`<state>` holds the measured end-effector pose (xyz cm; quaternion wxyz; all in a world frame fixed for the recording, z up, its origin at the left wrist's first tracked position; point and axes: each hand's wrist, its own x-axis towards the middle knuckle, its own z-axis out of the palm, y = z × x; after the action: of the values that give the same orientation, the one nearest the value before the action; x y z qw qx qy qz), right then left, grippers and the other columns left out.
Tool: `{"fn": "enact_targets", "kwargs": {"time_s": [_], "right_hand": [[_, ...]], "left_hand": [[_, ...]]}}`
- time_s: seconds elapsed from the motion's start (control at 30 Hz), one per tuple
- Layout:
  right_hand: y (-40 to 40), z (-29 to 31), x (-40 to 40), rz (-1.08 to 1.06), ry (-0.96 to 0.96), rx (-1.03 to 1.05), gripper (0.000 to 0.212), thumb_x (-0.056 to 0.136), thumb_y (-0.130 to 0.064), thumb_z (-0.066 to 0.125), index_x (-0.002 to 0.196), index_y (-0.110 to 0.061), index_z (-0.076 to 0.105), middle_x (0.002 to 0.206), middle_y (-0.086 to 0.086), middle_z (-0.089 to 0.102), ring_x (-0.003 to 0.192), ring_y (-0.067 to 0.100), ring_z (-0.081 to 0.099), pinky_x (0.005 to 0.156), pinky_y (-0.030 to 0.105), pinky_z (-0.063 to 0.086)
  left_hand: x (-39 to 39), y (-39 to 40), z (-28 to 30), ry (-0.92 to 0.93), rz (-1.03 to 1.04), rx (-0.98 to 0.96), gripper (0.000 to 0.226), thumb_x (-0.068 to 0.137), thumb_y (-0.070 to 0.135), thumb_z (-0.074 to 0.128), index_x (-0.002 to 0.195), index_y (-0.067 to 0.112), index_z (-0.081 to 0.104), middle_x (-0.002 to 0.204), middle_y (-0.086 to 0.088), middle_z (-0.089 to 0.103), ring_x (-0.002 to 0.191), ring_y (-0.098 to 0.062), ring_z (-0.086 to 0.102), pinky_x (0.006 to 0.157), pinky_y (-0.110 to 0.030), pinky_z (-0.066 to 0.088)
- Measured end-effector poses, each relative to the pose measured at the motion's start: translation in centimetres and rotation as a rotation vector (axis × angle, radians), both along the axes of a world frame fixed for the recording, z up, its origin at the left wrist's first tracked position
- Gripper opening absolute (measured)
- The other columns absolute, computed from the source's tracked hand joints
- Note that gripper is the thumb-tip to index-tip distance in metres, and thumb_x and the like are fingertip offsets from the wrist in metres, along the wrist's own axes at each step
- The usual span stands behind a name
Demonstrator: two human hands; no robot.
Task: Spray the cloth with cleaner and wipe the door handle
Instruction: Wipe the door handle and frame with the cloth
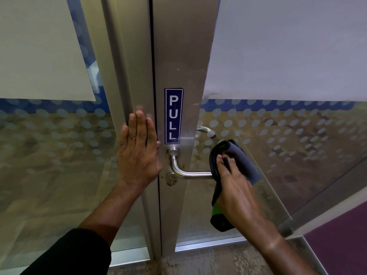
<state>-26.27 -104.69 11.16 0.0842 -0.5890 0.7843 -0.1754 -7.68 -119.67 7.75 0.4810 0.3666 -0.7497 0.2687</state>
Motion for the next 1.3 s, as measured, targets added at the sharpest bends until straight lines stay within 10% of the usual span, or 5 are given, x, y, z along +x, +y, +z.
{"fn": "enact_targets", "kwargs": {"time_s": [0.53, 0.67, 0.8, 1.17, 1.3], "right_hand": [[2.0, -1.9, 4.1, -0.033, 0.005, -0.073, 0.09, 0.081, 0.013, 0.044, 0.153, -0.016, -0.001, 0.161, 0.001, -0.015, 0.147, 0.022, -0.015, 0.108, 0.027, 0.032], [3.6, -0.4, 0.7, -0.05, -0.351, -0.301, 0.083, 0.077, 0.014, 0.055, 0.144, -0.032, 0.039, 0.135, -0.012, 0.055, 0.124, 0.003, 0.051, 0.089, 0.007, 0.04], [4.1, 2.7, -4.7, -0.303, -0.738, -0.61, 0.064, 0.083, 0.02, 0.054, 0.133, -0.021, 0.056, 0.116, -0.007, 0.067, 0.104, -0.004, 0.062, 0.092, 0.017, 0.048], [2.9, 2.1, 1.4, -0.179, -0.324, -0.432, 0.078, 0.077, 0.012, 0.061, 0.144, -0.023, 0.04, 0.129, 0.005, 0.06, 0.111, 0.019, 0.06, 0.099, 0.035, 0.049], [1.7, 1.9, 6.5, -0.023, -0.188, -0.468, 0.078, 0.071, 0.013, 0.059, 0.143, -0.012, 0.044, 0.142, 0.016, 0.05, 0.122, 0.029, 0.053, 0.095, 0.019, 0.036]], "left_hand": [[-0.1, -0.2, -0.2, -0.003, 0.009, -0.018, 0.065, 0.101, 0.017, 0.029, 0.153, 0.006, -0.009, 0.161, -0.008, -0.022, 0.15, -0.024, -0.014, 0.123, -0.04, -0.005], [0.0, -0.4, -0.4, -0.004, 0.011, -0.032, 0.067, 0.1, 0.017, 0.032, 0.153, 0.005, -0.008, 0.162, -0.009, -0.021, 0.151, -0.024, -0.014, 0.123, -0.04, -0.004], [0.0, -0.4, -0.3, -0.008, 0.014, -0.019, 0.066, 0.101, 0.019, 0.03, 0.153, 0.005, -0.009, 0.161, -0.009, -0.022, 0.15, -0.024, -0.014, 0.123, -0.04, -0.005], [-0.1, -0.1, -0.1, -0.009, 0.016, -0.012, 0.069, 0.099, 0.018, 0.031, 0.152, 0.006, -0.011, 0.161, -0.008, -0.023, 0.15, -0.024, -0.015, 0.123, -0.039, -0.007], [0.0, -0.2, -0.3, -0.009, 0.022, -0.008, 0.068, 0.1, 0.02, 0.032, 0.153, 0.006, -0.008, 0.162, -0.01, -0.02, 0.151, -0.024, -0.012, 0.123, -0.039, -0.006]]}}
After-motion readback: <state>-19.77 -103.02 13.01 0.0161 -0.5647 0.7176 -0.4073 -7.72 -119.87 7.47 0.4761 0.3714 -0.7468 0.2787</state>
